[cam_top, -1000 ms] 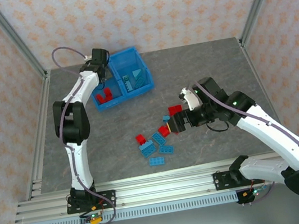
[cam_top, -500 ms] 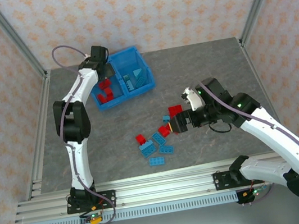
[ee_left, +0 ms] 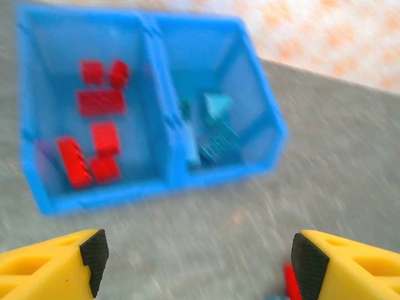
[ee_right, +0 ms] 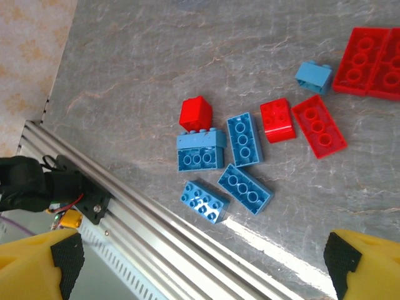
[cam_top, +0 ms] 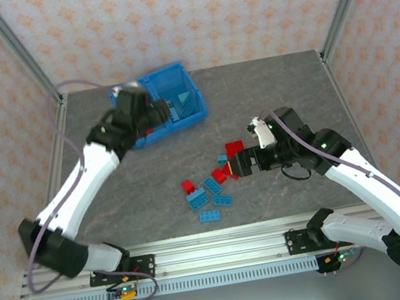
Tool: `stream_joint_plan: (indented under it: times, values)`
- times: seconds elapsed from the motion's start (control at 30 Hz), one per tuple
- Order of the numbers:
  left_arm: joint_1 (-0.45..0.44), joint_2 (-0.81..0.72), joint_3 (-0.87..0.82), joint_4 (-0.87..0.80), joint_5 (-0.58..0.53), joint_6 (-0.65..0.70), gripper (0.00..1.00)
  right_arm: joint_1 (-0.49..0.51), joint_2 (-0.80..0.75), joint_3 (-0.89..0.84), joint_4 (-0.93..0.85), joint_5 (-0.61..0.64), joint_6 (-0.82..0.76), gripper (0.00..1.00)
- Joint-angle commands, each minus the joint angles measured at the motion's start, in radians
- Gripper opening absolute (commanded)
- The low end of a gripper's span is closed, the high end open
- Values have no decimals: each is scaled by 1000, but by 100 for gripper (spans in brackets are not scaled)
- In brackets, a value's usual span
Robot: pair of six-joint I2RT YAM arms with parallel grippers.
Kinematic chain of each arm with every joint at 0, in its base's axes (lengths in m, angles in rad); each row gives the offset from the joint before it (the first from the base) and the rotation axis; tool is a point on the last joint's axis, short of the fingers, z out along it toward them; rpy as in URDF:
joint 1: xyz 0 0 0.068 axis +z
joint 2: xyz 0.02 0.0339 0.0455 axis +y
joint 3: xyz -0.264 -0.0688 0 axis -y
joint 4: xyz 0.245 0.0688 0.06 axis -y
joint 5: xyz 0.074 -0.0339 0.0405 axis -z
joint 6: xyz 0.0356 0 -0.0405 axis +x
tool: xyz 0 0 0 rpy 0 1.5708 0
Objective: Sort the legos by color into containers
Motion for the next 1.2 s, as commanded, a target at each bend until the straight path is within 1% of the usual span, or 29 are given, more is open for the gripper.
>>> stream_joint_plan:
  times: [0.0, 0.1, 0.2, 0.27, 0.33, 0.43, 0.5, 0.6, 0.67, 0.7, 0.77, 0.87, 1.07, 1.1, 1.17]
  values:
    - [-119, -79, -169, -15, -81, -116, 80, 2, -21, -27, 35, 53, 27, 100]
    - [-233, -120, -293, -23, -62, -186, 80, 2, -18, -36, 28, 56, 30, 100]
    - [-298, -93, -370, -26, -8, -276, 83, 2, -20, -34, 22, 68, 36, 100]
    - [-328, -59, -414, 22, 17, -347, 86, 2, -19, -35, 24, 68, 37, 100]
    - [-339, -21, -458, 83, 21, -423, 89, 2, -17, -31, 17, 67, 36, 100]
    - [-339, 32, -486, 139, -28, -516, 89, 2, -22, -34, 3, 71, 36, 100]
    - [-339, 82, -471, 149, -44, -532, 89, 2, -29, -38, -5, 77, 32, 100]
    - [-339, 184, -412, 117, -32, -522, 87, 2, -32, -39, -23, 86, 17, 100]
    - [-340, 239, -393, 109, -30, -519, 81, 2, -34, -37, -34, 95, 6, 100]
    - [-339, 254, -395, 110, -33, -520, 76, 2, -35, -38, -36, 97, 5, 99]
    - [-339, 276, -402, 87, -58, -526, 62, 2, -38, -44, -38, 100, 6, 99]
    - [-340, 273, -444, 83, -86, -539, 49, 2, -41, -54, -27, 81, 13, 99]
    - [-340, 243, -492, 88, -118, -557, 26, 2, -38, -57, -28, 66, 18, 100]
    - [-339, 233, -488, 75, -132, -551, 24, 2, -38, -57, -29, 58, 20, 100]
    - [-335, 191, -459, 30, -194, -523, 19, 2, -39, -57, -27, 14, 19, 100]
